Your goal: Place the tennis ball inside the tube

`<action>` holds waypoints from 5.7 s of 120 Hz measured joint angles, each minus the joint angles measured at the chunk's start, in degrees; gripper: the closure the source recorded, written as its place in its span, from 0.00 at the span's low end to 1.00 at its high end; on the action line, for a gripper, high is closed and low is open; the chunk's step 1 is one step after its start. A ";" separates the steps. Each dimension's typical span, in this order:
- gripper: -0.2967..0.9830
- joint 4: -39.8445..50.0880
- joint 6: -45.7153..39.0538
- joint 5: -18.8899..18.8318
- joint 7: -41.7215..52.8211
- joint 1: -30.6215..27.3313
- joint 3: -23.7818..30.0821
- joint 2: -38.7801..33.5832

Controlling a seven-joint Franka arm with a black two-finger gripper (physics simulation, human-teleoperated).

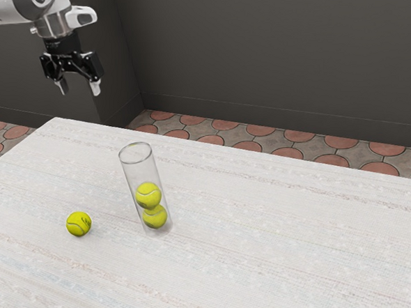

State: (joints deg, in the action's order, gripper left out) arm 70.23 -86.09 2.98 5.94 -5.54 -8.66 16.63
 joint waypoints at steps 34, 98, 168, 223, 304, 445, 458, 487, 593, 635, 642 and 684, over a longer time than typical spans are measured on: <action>0.23 12.71 -2.57 -2.70 0.64 0.07 -0.28 -7.69; 0.23 38.27 -17.53 -7.26 8.21 0.00 -4.08 -10.83; 0.23 56.74 -43.97 -3.70 13.09 -0.34 -5.32 -8.47; 0.23 55.02 -48.55 -2.24 15.46 -0.43 -6.72 -3.00; 0.23 53.72 -50.64 -0.18 16.78 -0.18 -6.29 2.05; 0.54 53.63 -49.59 -2.52 10.50 0.02 -5.98 0.71; 0.51 53.63 -49.44 -2.10 10.66 0.01 -5.95 0.87; 0.49 53.01 -48.62 -1.59 11.30 0.01 -5.94 0.25; 0.50 22.72 -19.24 -3.34 11.10 0.17 6.33 -7.25; 0.50 23.99 -12.50 -5.39 6.00 0.01 12.62 -12.75; 0.50 25.18 -11.47 -5.42 4.98 -0.27 14.03 -14.15; 0.50 26.54 -11.75 -5.16 0.00 0.89 16.47 -11.79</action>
State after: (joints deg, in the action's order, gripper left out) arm 96.77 -97.83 -2.18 5.94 -4.65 7.81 4.84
